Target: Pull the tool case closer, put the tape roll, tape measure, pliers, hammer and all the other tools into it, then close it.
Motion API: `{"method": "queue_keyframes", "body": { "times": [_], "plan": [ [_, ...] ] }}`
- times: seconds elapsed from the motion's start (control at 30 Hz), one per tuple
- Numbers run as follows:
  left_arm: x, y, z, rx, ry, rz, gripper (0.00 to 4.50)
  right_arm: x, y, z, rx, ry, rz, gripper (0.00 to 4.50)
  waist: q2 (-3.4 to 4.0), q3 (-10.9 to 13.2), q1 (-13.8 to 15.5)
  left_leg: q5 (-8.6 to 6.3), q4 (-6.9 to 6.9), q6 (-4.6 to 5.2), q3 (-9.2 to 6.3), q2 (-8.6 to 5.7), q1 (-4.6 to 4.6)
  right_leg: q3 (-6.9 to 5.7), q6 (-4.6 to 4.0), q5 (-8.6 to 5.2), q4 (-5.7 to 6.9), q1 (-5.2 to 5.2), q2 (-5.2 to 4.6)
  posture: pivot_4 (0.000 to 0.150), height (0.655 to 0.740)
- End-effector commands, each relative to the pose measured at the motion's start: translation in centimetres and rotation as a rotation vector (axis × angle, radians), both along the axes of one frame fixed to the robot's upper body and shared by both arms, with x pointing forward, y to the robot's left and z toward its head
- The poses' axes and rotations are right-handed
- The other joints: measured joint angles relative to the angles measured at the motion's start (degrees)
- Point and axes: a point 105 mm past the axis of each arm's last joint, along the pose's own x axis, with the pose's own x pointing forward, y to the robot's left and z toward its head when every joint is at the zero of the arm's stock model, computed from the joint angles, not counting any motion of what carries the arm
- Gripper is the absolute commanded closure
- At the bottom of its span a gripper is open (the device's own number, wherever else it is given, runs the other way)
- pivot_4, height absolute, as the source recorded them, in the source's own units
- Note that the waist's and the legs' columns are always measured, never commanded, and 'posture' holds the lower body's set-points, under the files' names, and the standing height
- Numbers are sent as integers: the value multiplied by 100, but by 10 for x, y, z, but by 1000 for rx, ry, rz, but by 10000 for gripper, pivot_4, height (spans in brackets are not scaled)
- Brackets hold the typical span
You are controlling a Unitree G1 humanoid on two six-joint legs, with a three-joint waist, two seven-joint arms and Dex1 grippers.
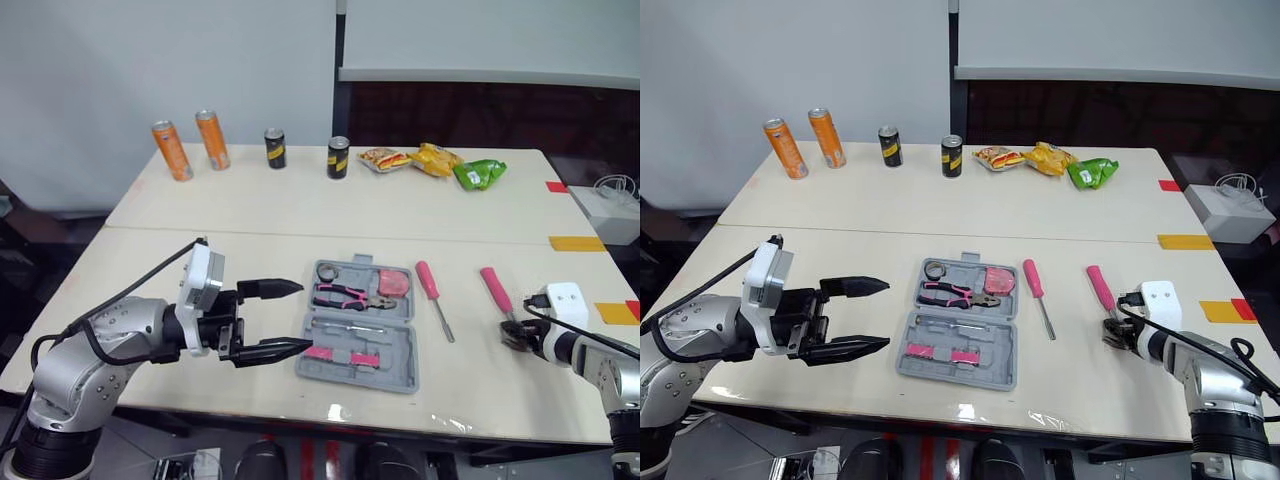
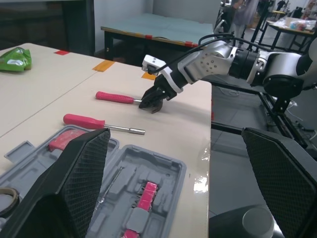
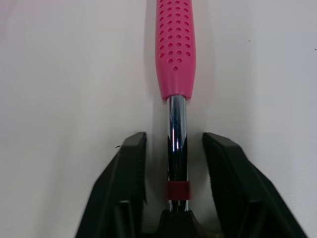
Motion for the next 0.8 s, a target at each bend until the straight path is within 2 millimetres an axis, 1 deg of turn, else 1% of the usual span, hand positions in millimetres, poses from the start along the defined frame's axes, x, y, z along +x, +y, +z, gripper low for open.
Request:
{"method": "queue_keyframes", "body": {
  "times": [0.03, 0.07, 0.13, 0.23, 0.33, 0.37, 0.57, 0.7, 0.8],
  "plan": [
    [-2, 1, 3, -10, -30, -18, 0, -7, -2, -5, -3, 25, 0, 42014, -1, -1, 0, 0, 0, 0, 0, 0, 0, 0, 0, 0, 0, 0, 0, 1500, 7400],
    [-2, 1, 3, -11, -30, -19, 0, -7, -2, -4, 0, 16, 2, 44816, -2, -1, 1, 0, 0, 0, 0, 0, 0, 0, 0, 0, 0, 0, 0, 1500, 7400],
    [-2, 1, 3, -12, -31, -22, 0, -7, -1, 4, 15, -19, 12, 44816, -3, -1, 15, 0, -1, 0, -1, 1, -1, -2, 0, 0, -1, -1, 1, 1500, 7400],
    [-2, 1, 5, -16, -31, -24, 0, -13, 3, 19, 28, -57, 34, 44816, -2, 0, 34, 0, -5, 0, -2, 0, -1, -3, 1, 0, -4, -7, 0, 1500, 7400],
    [-2, 0, 6, -16, -32, -27, 0, -25, 9, 28, 41, -75, 38, 44816, 6, 4, 27, 0, -10, 1, -3, 1, -4, -2, 2, -1, -9, -10, 1, 1500, 7400],
    [-2, 0, 7, -16, -31, -28, 0, -32, 12, 29, 47, -75, 33, 44816, 11, 7, 27, 0, -11, 1, -5, 1, -11, -1, 2, -1, -10, -11, 1, 1500, 7400],
    [-6, -2, 6, -5, -22, -43, 0, -68, 34, 25, 54, -63, -22, 44816, 17, 10, 18, -1, -23, -1, -16, 4, -8, 1, 5, -3, -17, -15, 4, 1500, 7400],
    [-9, -3, 0, 4, -8, -53, 0, -82, 55, 19, 75, -63, -38, 44816, 20, 11, -8, -2, -37, -6, -14, 0, -6, 5, 8, -5, -28, -18, 2, 1500, 7400],
    [-11, -2, -5, 13, 0, -59, 0, -85, 62, 9, 69, -49, -44, 44816, 20, 11, -14, 0, -51, -10, -15, 0, 0, 5, 11, -6, -39, -18, 3, 1500, 7400]
  ]
}}
